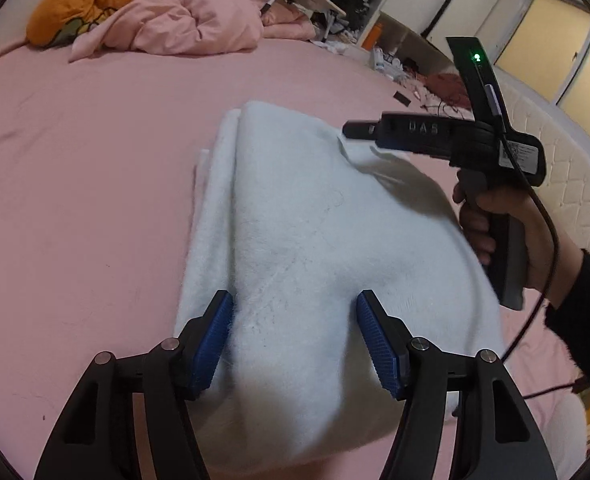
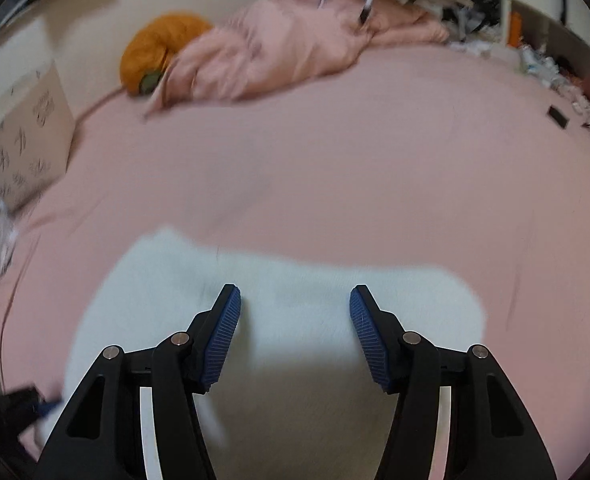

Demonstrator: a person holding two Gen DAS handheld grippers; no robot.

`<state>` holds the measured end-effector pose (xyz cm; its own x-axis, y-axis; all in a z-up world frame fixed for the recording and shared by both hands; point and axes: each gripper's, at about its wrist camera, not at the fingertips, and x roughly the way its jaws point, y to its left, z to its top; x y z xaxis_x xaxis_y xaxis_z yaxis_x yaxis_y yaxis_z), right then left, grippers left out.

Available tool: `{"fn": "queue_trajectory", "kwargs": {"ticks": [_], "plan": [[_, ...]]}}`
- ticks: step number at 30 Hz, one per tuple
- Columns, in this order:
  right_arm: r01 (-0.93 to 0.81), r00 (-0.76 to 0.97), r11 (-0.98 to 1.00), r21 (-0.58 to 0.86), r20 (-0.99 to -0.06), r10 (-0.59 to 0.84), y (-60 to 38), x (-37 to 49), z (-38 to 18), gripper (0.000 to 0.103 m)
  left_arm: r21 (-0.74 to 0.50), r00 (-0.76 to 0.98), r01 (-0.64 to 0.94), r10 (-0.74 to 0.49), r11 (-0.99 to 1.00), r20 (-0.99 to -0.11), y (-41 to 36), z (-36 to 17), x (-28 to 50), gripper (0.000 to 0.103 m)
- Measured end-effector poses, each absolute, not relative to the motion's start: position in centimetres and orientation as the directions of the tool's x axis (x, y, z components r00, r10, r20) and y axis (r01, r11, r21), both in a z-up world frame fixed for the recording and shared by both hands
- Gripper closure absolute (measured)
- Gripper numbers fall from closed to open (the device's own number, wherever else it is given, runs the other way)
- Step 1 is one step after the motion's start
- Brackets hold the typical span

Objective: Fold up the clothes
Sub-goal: 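Grasp the folded cardigan bundle with the right gripper and lift it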

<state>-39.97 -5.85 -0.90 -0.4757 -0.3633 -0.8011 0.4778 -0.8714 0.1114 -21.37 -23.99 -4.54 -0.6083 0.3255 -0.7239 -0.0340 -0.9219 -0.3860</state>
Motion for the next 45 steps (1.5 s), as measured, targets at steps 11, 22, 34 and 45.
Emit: {"fn": "queue_trajectory", "kwargs": {"ticks": [11,22,34,45], "plan": [[0.315,-0.441,-0.870,0.378,-0.754,-0.487,0.5,-29.1,-1.3,0.032,-0.800,-0.610,0.047,0.617,-0.598,-0.497,-30.5,-4.3,-18.3,0.034],[-0.017,-0.411,-0.595,0.804,-0.548,-0.728,7.4,-13.7,-3.3,0.030,-0.842,-0.564,0.288,0.630,-0.456,-0.534,-32.1,-7.3,-11.7,0.034],[-0.196,-0.465,-0.485,0.852,-0.516,-0.719,3.6,-17.9,-7.2,0.086,-0.919,-0.579,0.217,0.714,-0.330,-0.393,-29.3,-8.2,-12.6,0.070],[-0.298,-0.481,-0.377,0.877,-0.479,-0.734,5.2,-16.3,-8.9,0.063,-0.914,-0.581,0.248,0.706,-0.321,-0.406,-28.5,-9.4,-12.0,0.048]]}}
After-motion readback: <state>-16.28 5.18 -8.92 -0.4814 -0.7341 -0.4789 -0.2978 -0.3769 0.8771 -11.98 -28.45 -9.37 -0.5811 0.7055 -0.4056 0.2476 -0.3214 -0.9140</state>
